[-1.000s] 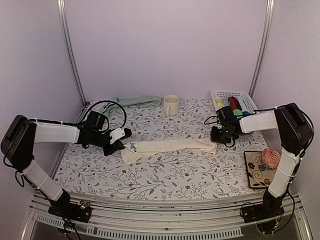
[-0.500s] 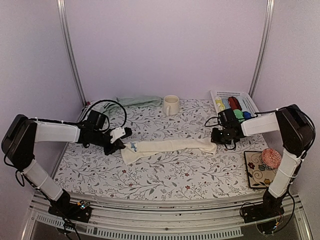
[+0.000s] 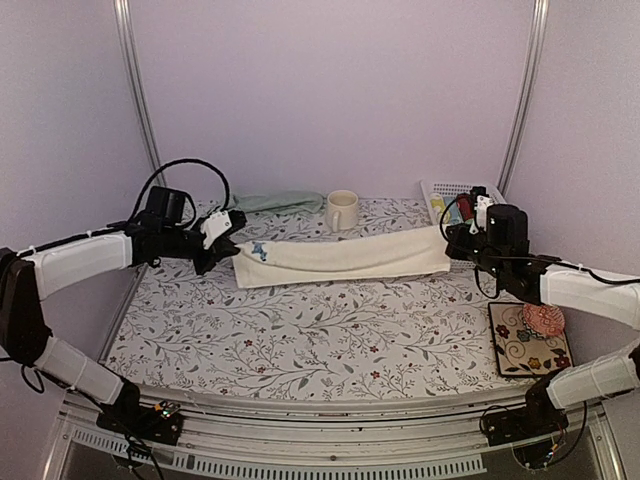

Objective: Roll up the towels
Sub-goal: Pick up the towel from the center of the board, then flatten out the towel at the center of the board.

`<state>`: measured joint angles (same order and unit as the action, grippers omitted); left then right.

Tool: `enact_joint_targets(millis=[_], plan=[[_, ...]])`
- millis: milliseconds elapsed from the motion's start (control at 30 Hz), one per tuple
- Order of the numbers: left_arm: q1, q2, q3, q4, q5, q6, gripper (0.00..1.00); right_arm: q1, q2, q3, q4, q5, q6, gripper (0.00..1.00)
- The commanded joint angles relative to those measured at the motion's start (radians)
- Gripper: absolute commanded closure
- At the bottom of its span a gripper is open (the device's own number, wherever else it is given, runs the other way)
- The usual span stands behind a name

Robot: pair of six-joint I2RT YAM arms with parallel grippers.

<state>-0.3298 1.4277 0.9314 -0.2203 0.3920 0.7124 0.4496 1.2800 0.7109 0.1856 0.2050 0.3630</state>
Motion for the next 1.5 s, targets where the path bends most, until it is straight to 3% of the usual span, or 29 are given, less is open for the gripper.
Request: enact_joint_targets(millis=[0,200,433,700,933,1033,1167,1367,1467], plan=[[0.038,-0.117,0.01,-0.052,0.058,0.062,1.0,0.023,-0.146,-0.073,0.123,0.05,-0.072,0.98],[0.072,-0.294,-0.079,-0.006,0.077,0.099,1.0,0.038,-0.293,-0.163,0.141,0.049,-0.101,0.98],[0.076,-0.403,-0.101,-0.095,0.132,0.094,1.0,0.121,-0.338,-0.185,0.105,0.091,-0.108,0.98],[0.076,-0.515,-0.132,-0.323,0.16,0.053,1.0,0.401,-0.328,-0.135,-0.096,0.414,-0.057,0.98],[0.075,-0.494,-0.151,-0.356,0.045,-0.018,1.0,0.434,-0.188,0.011,-0.389,0.641,0.199,0.98],[0.078,-0.347,-0.116,-0.353,0.003,-0.036,1.0,0.383,-0.028,0.129,-0.435,0.634,0.207,0.98],[0.122,0.016,0.012,-0.358,0.013,-0.059,1.0,0.256,0.196,0.244,-0.389,0.533,0.136,0.98],[0.17,0.533,0.359,-0.389,0.009,-0.091,1.0,0.141,0.536,0.441,-0.349,0.466,0.065,0.98],[0.181,0.709,0.507,-0.424,-0.002,-0.094,1.0,0.131,0.64,0.532,-0.343,0.488,0.031,0.98]])
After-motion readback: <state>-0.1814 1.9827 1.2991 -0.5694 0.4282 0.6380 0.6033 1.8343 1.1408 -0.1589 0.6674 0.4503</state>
